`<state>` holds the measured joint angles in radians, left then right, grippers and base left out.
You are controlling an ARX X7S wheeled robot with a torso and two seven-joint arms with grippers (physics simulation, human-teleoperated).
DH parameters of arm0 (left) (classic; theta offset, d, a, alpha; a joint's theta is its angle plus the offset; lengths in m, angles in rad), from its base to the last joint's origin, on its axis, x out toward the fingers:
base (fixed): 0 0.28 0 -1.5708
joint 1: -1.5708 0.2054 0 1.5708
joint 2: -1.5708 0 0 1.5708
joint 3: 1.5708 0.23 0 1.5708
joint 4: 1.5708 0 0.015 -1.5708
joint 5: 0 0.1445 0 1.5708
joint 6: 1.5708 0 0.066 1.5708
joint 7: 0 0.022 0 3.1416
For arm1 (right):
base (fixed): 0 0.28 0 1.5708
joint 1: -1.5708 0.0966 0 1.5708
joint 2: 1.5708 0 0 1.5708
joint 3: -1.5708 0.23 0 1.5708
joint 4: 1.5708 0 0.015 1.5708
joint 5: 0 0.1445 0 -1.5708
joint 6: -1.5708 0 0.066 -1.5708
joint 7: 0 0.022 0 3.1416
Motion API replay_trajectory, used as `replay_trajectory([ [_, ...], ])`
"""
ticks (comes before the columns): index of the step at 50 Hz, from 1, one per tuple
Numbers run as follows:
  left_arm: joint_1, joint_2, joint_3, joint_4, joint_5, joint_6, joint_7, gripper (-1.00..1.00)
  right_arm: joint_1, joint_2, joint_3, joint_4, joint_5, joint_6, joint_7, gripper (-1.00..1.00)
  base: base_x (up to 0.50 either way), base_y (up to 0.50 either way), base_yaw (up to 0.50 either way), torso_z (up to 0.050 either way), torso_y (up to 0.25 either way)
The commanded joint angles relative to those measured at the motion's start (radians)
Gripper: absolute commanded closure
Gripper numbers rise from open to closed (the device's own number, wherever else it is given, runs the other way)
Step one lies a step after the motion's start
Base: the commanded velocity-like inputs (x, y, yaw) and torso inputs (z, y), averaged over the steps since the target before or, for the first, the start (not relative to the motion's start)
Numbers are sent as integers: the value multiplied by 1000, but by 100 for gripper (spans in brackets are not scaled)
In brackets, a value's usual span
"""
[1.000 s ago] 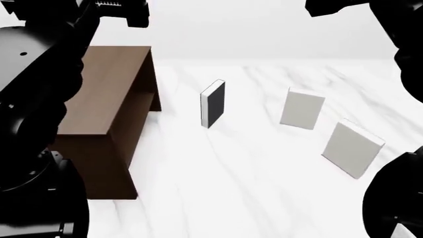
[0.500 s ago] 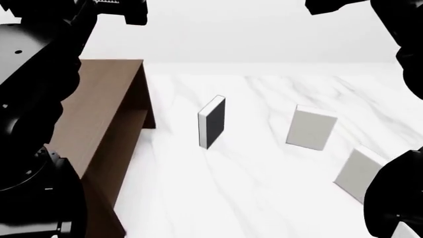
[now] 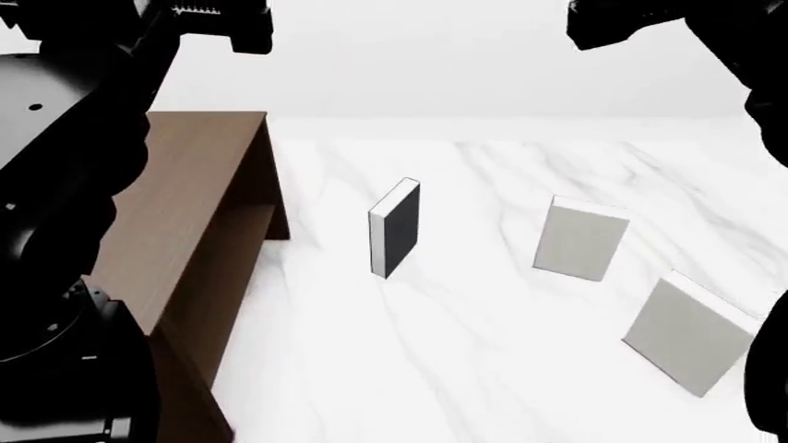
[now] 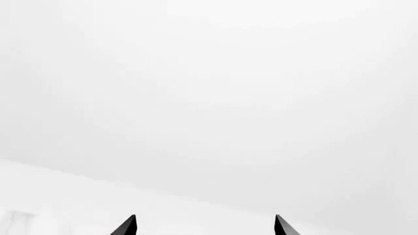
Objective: Pick up the book on the right and place it under the cabinet shelf.
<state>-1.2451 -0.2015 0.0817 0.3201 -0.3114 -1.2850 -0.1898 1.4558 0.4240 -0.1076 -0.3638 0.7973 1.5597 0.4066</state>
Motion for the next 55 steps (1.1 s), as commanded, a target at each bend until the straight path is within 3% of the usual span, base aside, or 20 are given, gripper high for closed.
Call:
replay_trajectory([
  [1, 11, -5, -1, -1, -4, 11, -3, -100, 160, 180, -139, 156, 396, 5, 191, -100, 0, 0, 0, 0, 0],
  [4, 10, -5, -2, 0, -7, 10, -4, -100, 223, 232, -203, 190, 476, 7, 205, -100, 0, 0, 0, 0, 0],
  [8, 12, -4, -2, 5, -10, 9, -4, -100, 325, 301, -315, 336, 777, 6, 398, -100, 0, 0, 0, 0, 0],
  [13, 10, -7, -1, 8, -14, 8, -5, -100, 439, 357, -472, 440, 999, 4, 509, -100, 0, 0, 0, 0, 0],
  [16, 9, -8, -1, 9, -16, 6, -6, -100, 478, 376, -532, 461, 1049, -5, 526, -100, 0, 0, 0, 0, 0],
  [20, 16, -10, -6, 15, -20, 7, -6, -100, 578, 461, -739, 487, 1200, 4, 527, -100, 0, 0, 0, 0, 0],
  [29, 22, -16, -14, 29, -30, -1, -6, -100, 485, 617, -784, 413, 1177, -37, 437, -100, 0, 0, 0, 0, 0],
  [55, 14, -16, -22, 97, -59, -58, -25, -100, 206, 822, -801, 315, 985, -211, 202, -100, 0, 0, 0, 0, 0],
])
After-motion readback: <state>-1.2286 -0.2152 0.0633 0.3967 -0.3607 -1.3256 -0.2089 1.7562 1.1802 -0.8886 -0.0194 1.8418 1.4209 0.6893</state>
